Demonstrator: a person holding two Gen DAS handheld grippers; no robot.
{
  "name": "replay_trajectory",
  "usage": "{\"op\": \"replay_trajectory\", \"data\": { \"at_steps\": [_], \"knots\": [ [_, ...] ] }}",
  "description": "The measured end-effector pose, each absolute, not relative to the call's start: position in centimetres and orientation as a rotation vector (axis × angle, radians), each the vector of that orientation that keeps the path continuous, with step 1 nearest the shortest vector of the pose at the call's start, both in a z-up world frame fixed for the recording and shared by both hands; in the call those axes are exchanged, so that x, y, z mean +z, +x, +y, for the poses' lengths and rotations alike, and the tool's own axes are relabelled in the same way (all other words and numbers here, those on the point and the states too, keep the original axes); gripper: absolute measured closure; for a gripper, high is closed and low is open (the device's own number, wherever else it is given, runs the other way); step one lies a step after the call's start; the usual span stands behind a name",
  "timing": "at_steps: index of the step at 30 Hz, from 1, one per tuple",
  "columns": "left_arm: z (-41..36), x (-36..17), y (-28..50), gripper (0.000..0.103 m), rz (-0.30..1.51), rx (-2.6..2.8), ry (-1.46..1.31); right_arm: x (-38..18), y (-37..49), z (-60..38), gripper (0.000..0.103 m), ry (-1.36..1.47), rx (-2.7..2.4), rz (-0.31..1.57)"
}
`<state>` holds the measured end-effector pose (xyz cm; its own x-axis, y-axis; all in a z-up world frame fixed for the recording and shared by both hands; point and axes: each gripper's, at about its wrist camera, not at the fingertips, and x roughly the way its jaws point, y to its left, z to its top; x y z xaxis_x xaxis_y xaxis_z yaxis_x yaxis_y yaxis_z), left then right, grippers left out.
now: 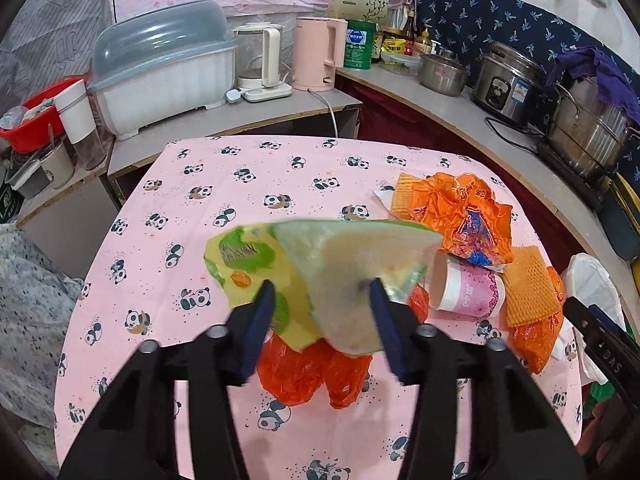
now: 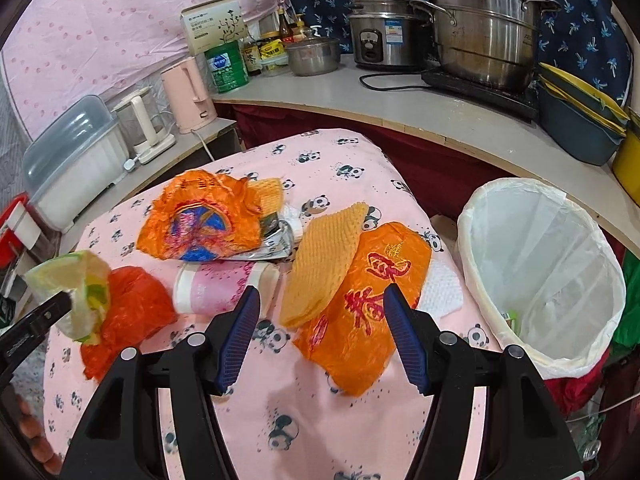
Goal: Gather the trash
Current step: 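Grasp the green-and-yellow tissue packet with the left tool while the right tool grasps the yellow wafer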
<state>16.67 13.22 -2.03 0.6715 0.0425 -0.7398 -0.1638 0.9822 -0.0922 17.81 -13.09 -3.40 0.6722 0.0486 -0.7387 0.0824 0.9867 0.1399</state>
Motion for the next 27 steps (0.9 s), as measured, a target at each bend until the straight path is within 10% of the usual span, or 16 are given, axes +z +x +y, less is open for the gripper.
{"op": "replay_trajectory", "data": {
  "at_steps": [6,14,27],
  "knots": [
    [13.1,-2.0,17.0,0.093,0.834,0.103,-0.153,-5.9,20.5,-14.1,0.046,0.208,-0.031,0.895],
    [12.4,-0.7,16.6,0.094,0.804,0.084,-0.147,-7.7,21.9,-13.4,0.091,0.216,0.009,0.941],
    [9.3,3.8,15.0,0.094,0.709,0.003,-0.126,-0.8,19.0,-14.5,0.094,0.250,0.057,0.775]
  ]
}}
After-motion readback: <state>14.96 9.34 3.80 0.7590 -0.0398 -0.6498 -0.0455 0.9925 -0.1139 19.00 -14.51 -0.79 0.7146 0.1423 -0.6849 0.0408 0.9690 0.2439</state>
